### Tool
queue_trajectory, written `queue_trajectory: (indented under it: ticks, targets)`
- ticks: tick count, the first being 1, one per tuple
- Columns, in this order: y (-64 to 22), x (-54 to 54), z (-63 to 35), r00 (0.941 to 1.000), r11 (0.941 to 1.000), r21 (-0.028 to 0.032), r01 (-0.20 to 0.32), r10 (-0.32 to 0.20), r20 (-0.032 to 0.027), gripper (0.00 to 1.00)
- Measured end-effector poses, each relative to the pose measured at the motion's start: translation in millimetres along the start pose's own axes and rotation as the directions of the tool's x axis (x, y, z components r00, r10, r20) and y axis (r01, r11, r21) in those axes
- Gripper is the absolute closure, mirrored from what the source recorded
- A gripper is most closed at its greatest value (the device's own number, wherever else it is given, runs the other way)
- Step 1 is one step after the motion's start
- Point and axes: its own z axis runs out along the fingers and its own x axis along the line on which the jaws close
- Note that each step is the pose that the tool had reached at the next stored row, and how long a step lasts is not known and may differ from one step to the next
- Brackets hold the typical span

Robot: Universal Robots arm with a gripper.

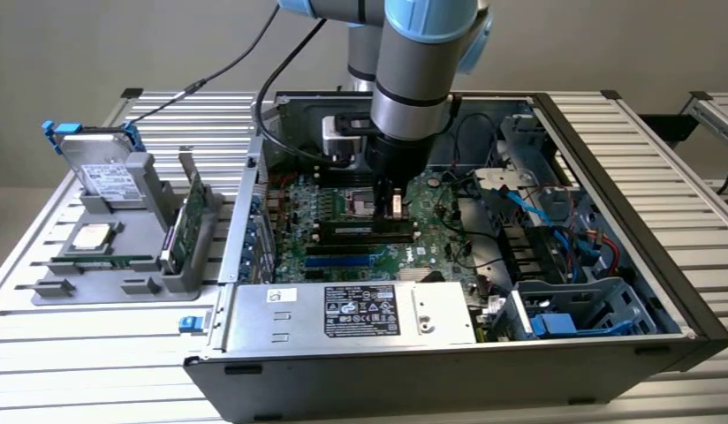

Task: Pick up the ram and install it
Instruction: 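Insert the ram into the slot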

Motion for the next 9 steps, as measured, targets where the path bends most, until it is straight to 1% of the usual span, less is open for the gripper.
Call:
queue_trajectory:
  ticks: [2, 6, 9]
  targets:
    - [-0.1, -0.1, 0.7, 1.0, 1.0, 0.0, 0.0, 0.0, -0.0007, 0.86]
    - [-0.3, -0.1, 2.5, 1.0, 1.0, -0.0004, -0.001, 0.001, -0.0067, 0.86]
    - [-0.3, -0.2, 2.6, 1.0, 1.0, -0.0003, -0.001, 0.001, -0.0069, 0.86]
